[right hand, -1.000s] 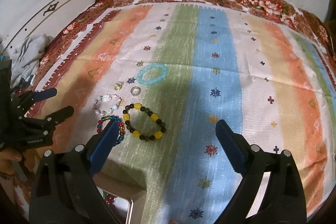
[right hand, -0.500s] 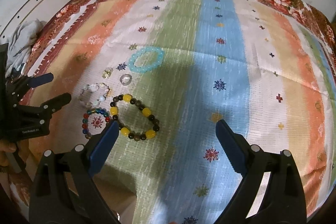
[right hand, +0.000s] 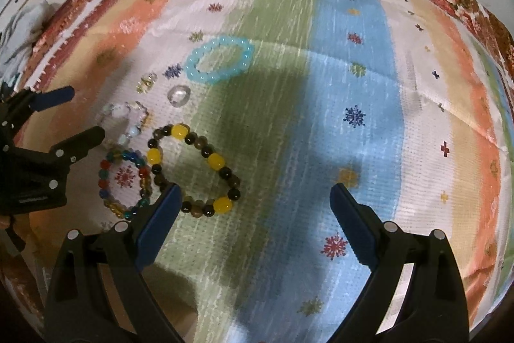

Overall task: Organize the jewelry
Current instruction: 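Move left tool to white charm bracelet while right tool approaches yellow-black bracelet, then grasp white charm bracelet with left tool while right tool grasps yellow-black bracelet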

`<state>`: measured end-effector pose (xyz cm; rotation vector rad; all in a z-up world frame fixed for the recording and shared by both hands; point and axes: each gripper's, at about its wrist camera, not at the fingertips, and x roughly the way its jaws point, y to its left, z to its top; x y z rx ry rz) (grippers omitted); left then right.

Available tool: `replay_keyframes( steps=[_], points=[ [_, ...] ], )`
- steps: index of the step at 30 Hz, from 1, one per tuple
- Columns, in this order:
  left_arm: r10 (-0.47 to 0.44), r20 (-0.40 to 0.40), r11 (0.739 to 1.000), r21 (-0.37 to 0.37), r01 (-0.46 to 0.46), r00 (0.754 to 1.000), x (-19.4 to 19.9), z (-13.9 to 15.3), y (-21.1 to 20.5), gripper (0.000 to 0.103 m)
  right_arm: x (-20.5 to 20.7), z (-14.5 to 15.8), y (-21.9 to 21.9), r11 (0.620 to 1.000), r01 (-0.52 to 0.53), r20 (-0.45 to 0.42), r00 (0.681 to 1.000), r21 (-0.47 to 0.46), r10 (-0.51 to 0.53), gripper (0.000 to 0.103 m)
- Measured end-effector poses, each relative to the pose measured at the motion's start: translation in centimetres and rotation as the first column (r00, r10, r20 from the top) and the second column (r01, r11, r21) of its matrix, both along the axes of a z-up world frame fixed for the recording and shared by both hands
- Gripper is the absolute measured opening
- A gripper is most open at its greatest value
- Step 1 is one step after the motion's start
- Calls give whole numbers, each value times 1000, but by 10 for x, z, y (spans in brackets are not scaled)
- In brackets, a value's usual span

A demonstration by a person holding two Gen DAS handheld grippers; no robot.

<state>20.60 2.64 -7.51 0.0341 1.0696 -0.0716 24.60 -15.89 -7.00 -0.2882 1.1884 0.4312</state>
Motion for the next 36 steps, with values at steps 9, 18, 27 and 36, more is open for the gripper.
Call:
replay_keyframes(
  steps=[9, 18, 27, 36],
  points=[
    [-7, -44, 1000, 10, 8, 999, 8, -18, 0, 75, 5, -13, 11, 999, -29, -4, 1000, -35, 29, 92],
    [-30, -37, 998, 49, 32, 999, 15, -24, -4, 58, 11, -30, 22, 997, -61, -43, 997, -50, 59, 75],
    [-104, -36, 993, 50, 106, 994, 10, -24, -17, 13, 11, -30, 22, 997, -69, -45, 997, -40, 67, 46],
    [-77, -36, 997, 22, 78, 996, 8, -18, -13, 11, 10, -23, 20, 998, -68, -48, 997, 9, 68, 15]
  ],
)
